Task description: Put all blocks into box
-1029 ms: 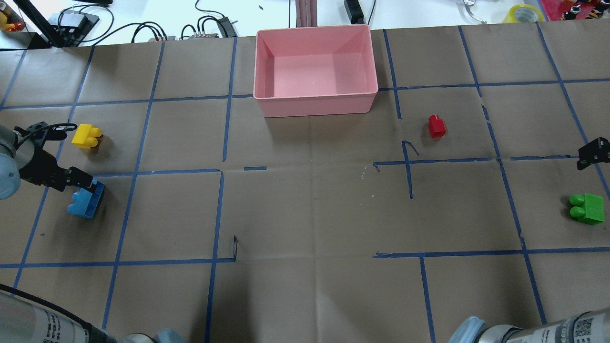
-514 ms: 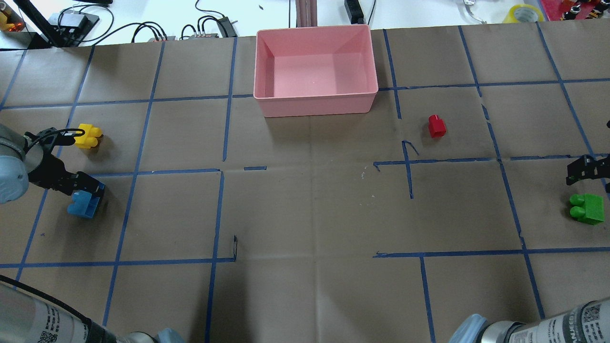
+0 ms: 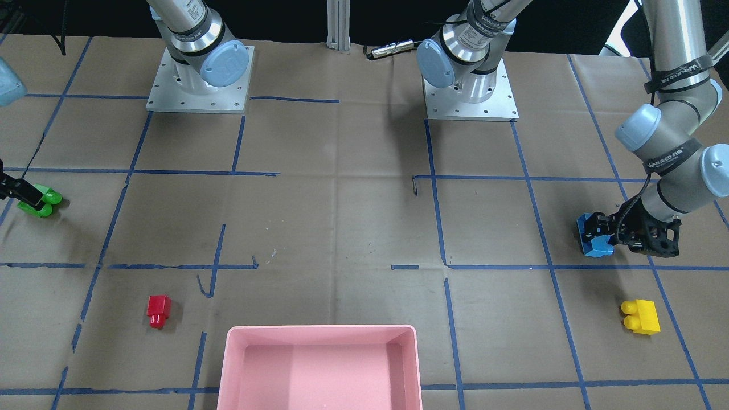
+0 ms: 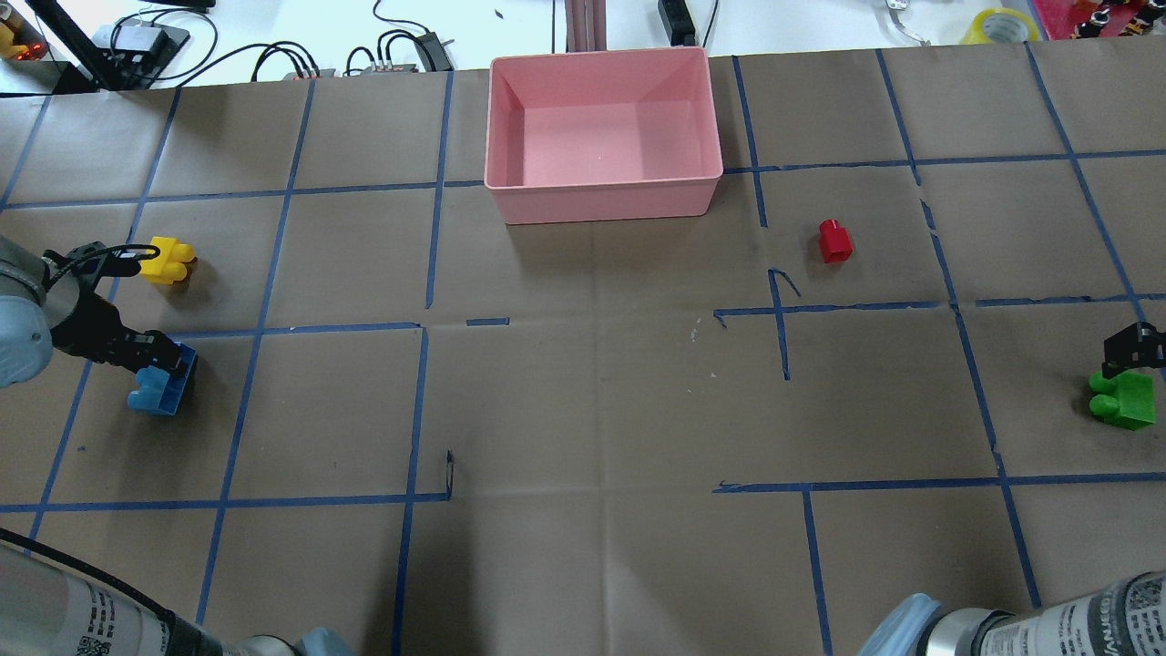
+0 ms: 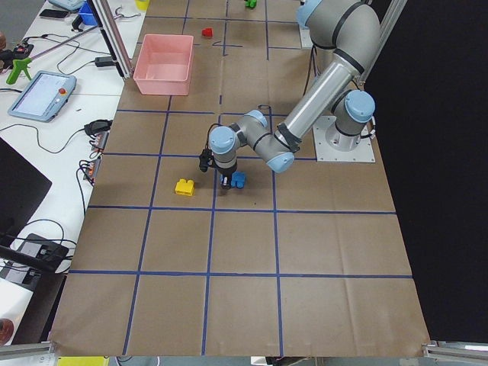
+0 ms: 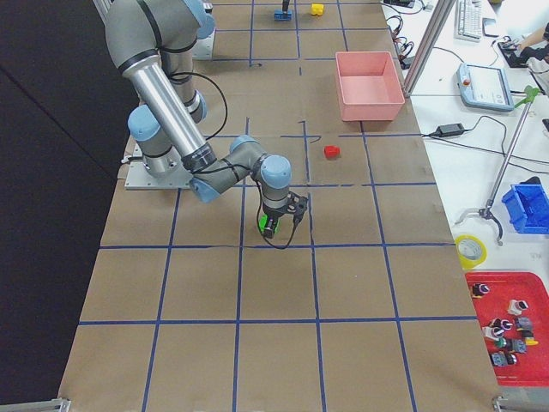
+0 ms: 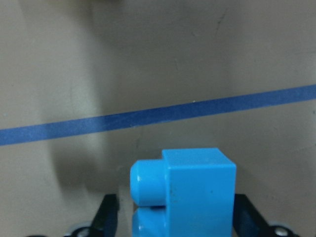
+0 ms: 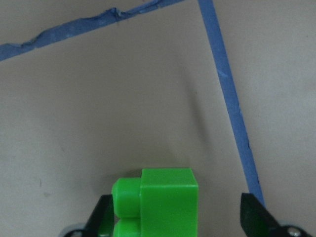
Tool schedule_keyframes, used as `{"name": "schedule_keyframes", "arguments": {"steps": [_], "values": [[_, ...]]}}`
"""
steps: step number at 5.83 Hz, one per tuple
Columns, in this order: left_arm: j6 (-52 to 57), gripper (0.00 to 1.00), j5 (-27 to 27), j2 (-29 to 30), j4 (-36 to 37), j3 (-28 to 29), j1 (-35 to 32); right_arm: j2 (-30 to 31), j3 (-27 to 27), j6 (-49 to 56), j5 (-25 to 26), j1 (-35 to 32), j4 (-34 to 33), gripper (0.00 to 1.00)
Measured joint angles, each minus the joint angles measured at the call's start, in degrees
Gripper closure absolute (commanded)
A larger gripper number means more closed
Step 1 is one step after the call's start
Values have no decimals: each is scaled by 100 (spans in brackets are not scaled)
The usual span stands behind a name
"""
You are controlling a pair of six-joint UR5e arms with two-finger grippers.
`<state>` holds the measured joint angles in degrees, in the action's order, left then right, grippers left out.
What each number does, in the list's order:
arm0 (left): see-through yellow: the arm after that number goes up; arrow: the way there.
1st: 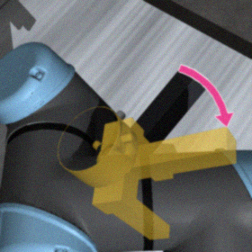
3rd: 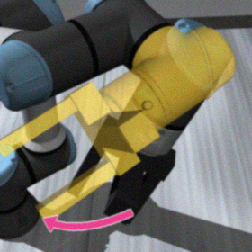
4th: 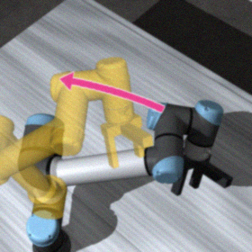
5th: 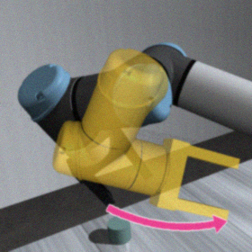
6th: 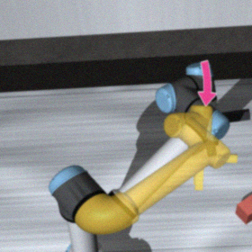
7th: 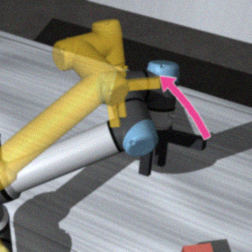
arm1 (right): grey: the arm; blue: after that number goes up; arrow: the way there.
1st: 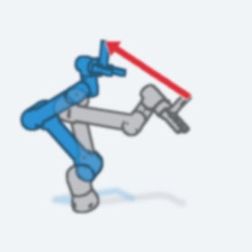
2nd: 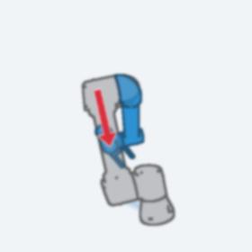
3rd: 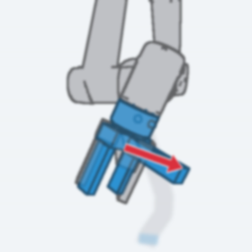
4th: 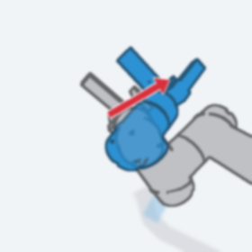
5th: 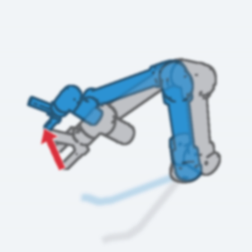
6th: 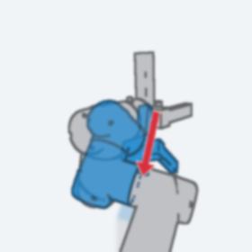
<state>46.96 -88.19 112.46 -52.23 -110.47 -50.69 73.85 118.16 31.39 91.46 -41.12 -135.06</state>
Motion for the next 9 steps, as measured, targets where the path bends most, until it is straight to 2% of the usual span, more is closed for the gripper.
{"name": "schedule_keyframes", "arguments": {"steps": [2,3,5,7,8,9], "values": [[-26,80,-34,-100,-54,217,-59,14,16,12,-32,16,1,8],[-127,80,-62,-276,-441,667,-213,20,29,4,-56,17,12,7],[-868,80,-111,-453,-1957,2109,-709,14,131,-3,-69,17,30,6],[-2177,80,-64,-302,-2516,3063,-1519,-1,223,-5,-75,11,0,7],[-2995,80,-25,-137,-2565,3432,-2056,-21,219,3,-75,9,-35,12],[-3840,80,4,140,-2600,3924,-2674,-41,206,9,-75,8,-84,24]]}}
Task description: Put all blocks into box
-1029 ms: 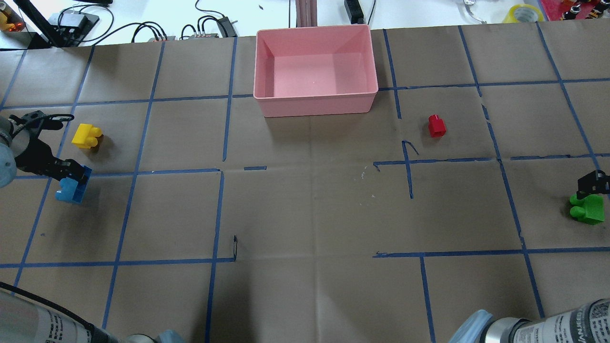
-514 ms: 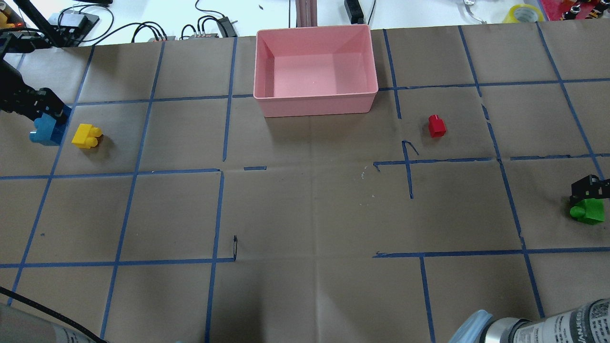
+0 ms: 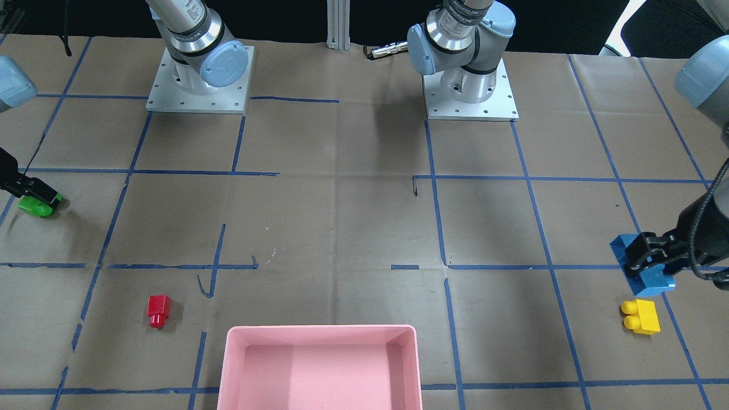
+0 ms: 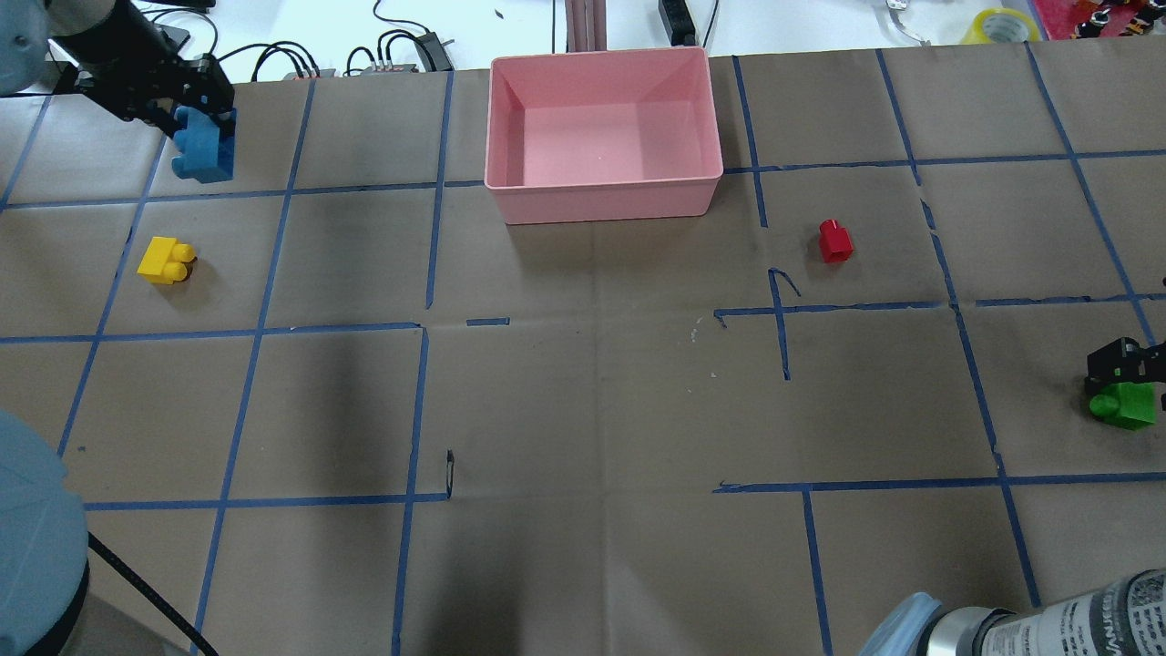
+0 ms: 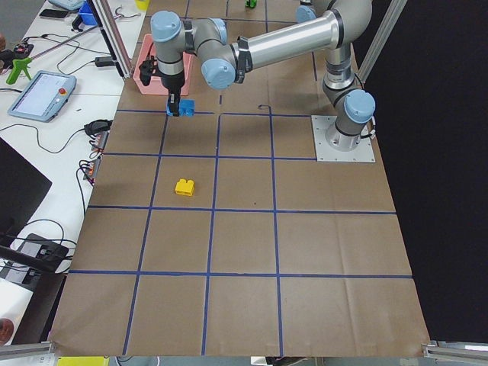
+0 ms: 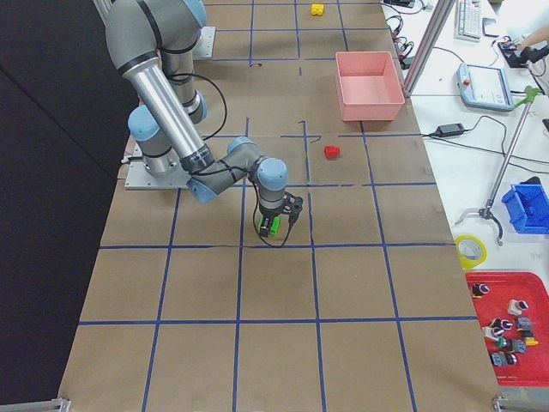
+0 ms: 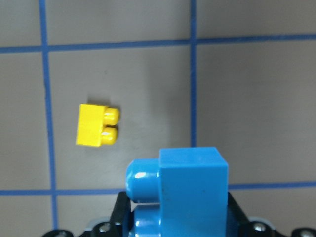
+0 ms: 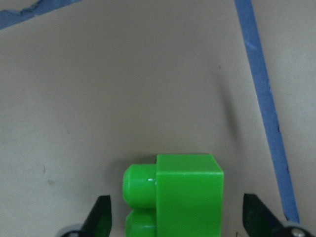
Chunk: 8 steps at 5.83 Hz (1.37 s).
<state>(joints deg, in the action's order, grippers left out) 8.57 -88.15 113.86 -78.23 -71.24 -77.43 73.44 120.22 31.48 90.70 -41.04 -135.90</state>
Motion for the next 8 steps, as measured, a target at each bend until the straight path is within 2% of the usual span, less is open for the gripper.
{"name": "schedule_keyframes", "arguments": {"steps": [2,3,4,5,6,7,8], "values": [[-1356,80,101,801,-318,1335,-1201,-12,18,13,3,0,-30,55],[-1856,80,204,1262,-486,1960,-1658,-11,31,18,22,0,-27,73],[-2153,80,291,1692,-497,2351,-1922,14,12,17,57,-1,7,85],[-2301,80,347,2045,-332,2516,-2044,83,-72,8,78,-9,64,94],[-2416,79,366,2320,-107,2565,-2155,192,-211,9,80,-23,174,95],[-2545,71,363,2548,104,2576,-2285,326,-396,128,49,-38,302,95],[-2618,33,352,2722,302,2573,-2369,457,-645,429,-91,-98,338,95]]}}
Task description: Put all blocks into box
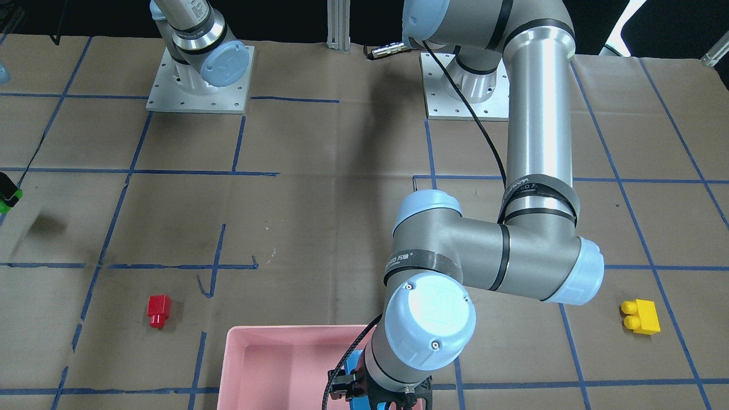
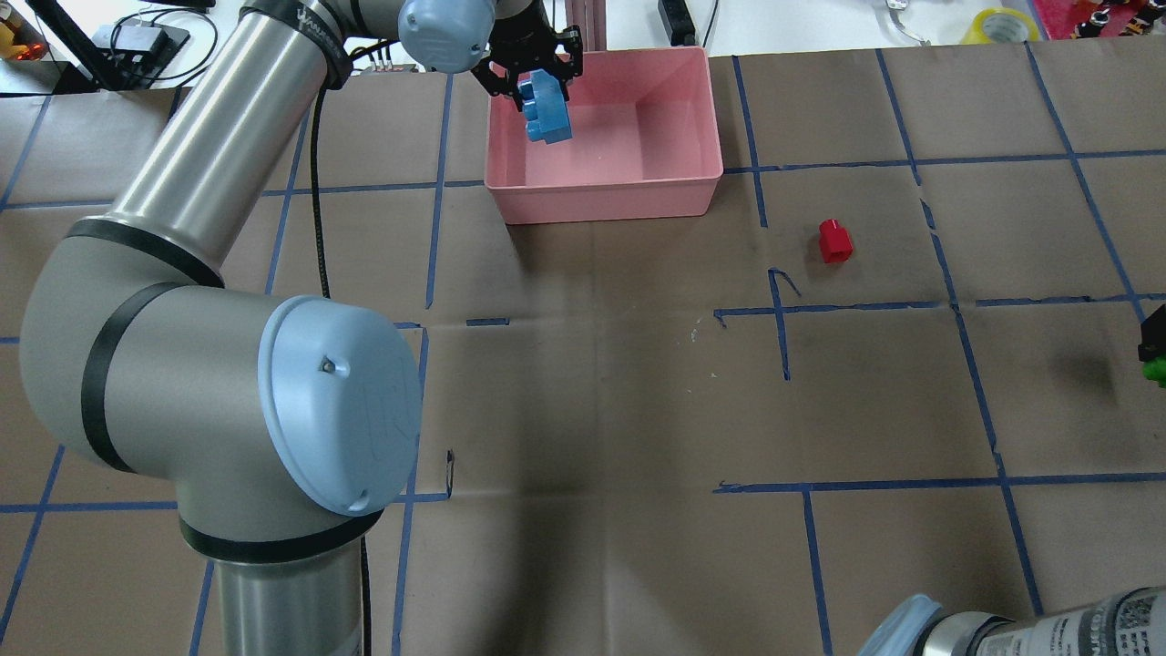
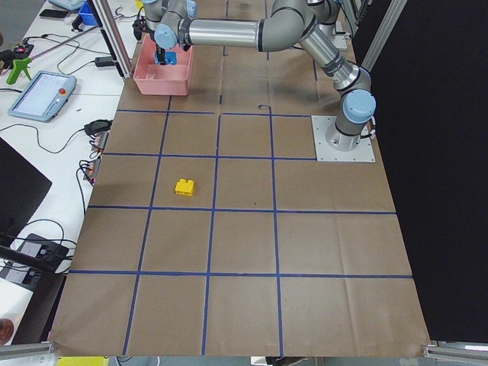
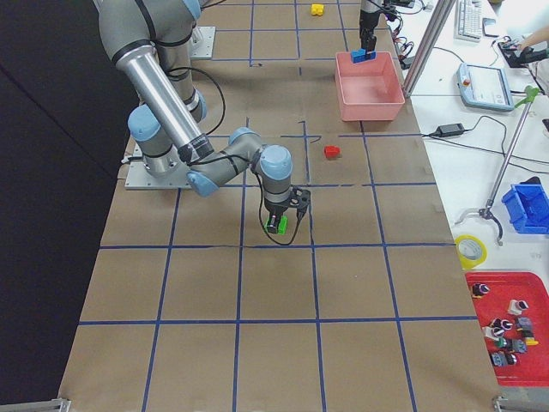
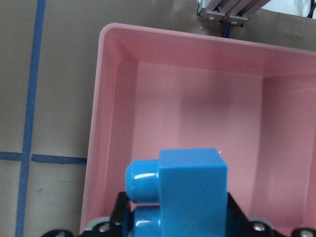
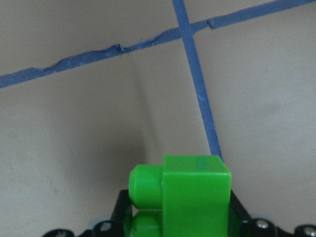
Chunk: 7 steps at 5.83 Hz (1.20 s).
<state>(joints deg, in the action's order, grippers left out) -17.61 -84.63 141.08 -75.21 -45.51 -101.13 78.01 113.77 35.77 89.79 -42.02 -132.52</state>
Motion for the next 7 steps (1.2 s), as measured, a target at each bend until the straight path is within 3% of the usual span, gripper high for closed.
{"name": "schedule_keyframes", "arguments": {"steps": [1,4,7], "values": [[-24,1,-27,103,177,-18,-35,108,-419,390,-241,-212,8,95],[-31,0,-51,-85,421,-13,-4,223,-1387,637,-391,-1403,35,94],[297,0,-36,-1092,-445,-147,663,284,-2346,-189,-284,-2666,1243,94]]}}
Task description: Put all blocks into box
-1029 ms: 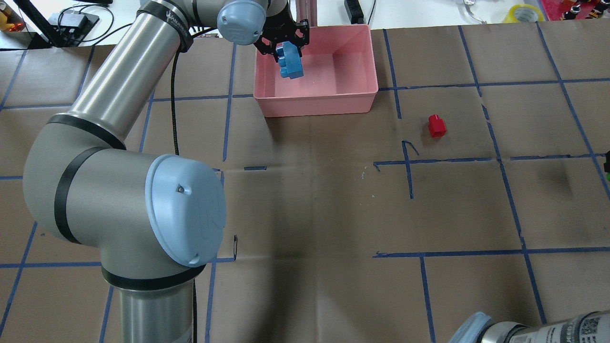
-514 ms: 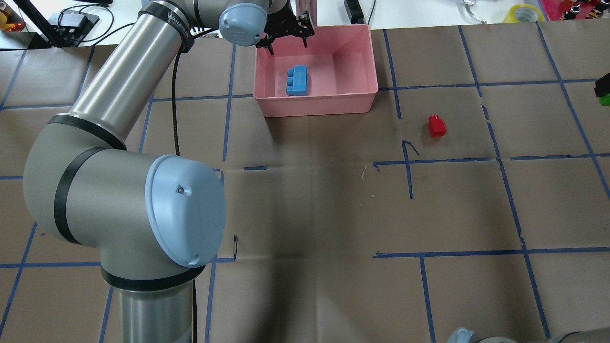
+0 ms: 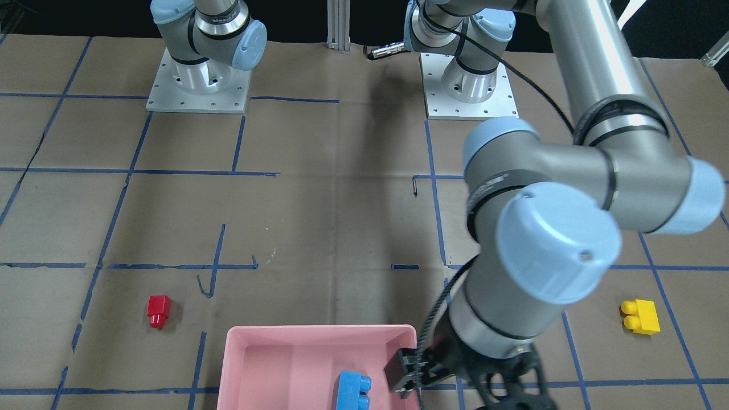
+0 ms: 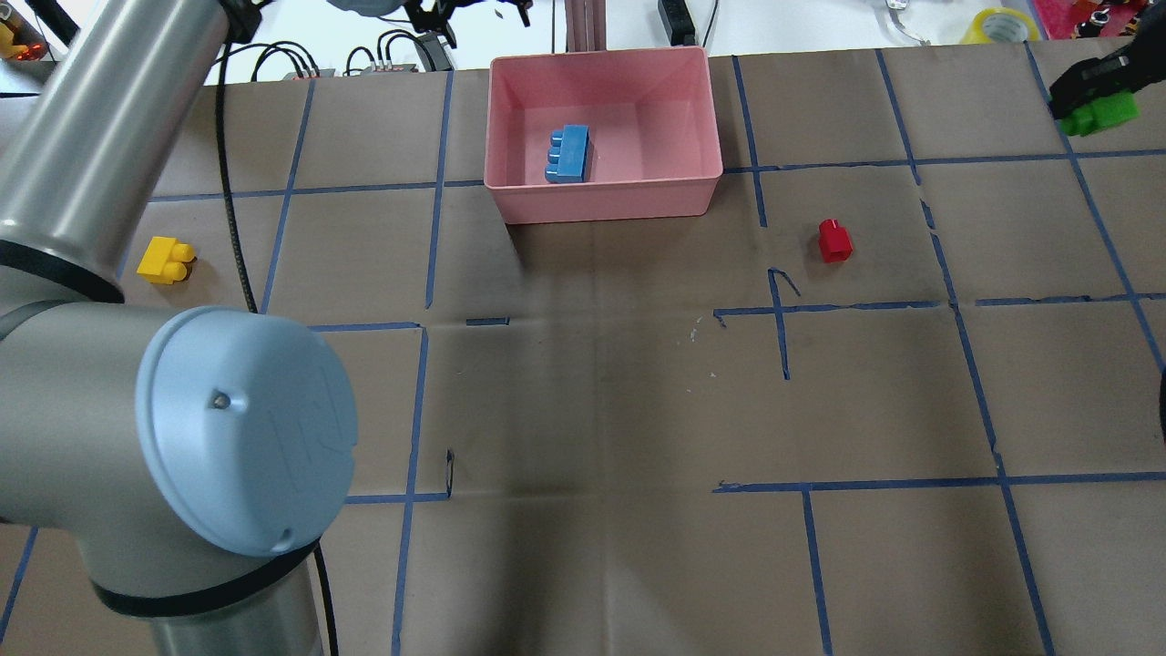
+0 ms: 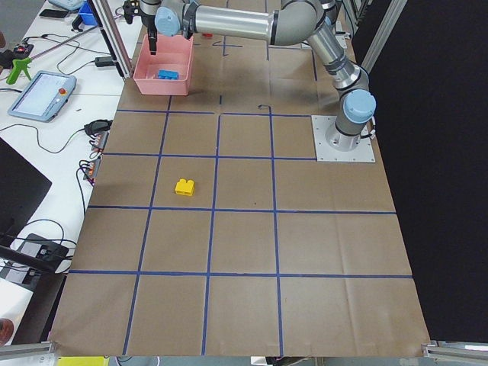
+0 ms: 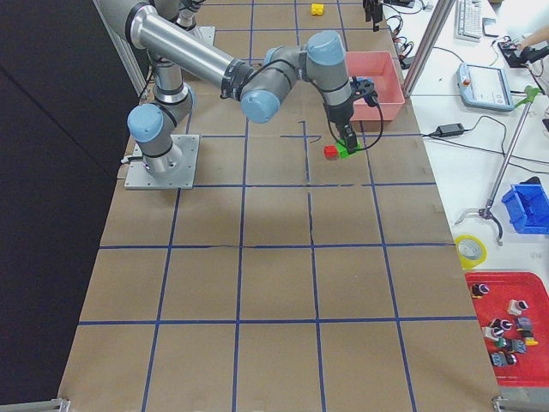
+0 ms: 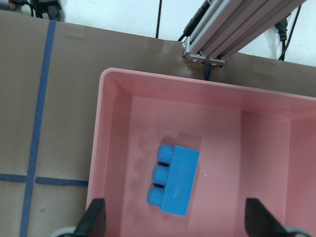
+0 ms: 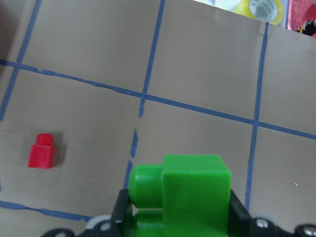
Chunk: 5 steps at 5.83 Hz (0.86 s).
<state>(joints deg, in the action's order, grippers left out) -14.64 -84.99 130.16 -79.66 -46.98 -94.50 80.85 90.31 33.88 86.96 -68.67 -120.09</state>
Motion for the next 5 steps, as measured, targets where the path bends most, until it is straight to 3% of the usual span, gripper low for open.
{"name": "schedule_keyframes", "arguments": {"steps": [3,5], "values": [[1977,0,-98,-822,-782,-685,1405,-275,-771,-2603,160,-1721,808,94],[3072,1,-267,-1056,-822,-1212,2254,-1238,-1737,-3766,88,-2628,773,94]]}}
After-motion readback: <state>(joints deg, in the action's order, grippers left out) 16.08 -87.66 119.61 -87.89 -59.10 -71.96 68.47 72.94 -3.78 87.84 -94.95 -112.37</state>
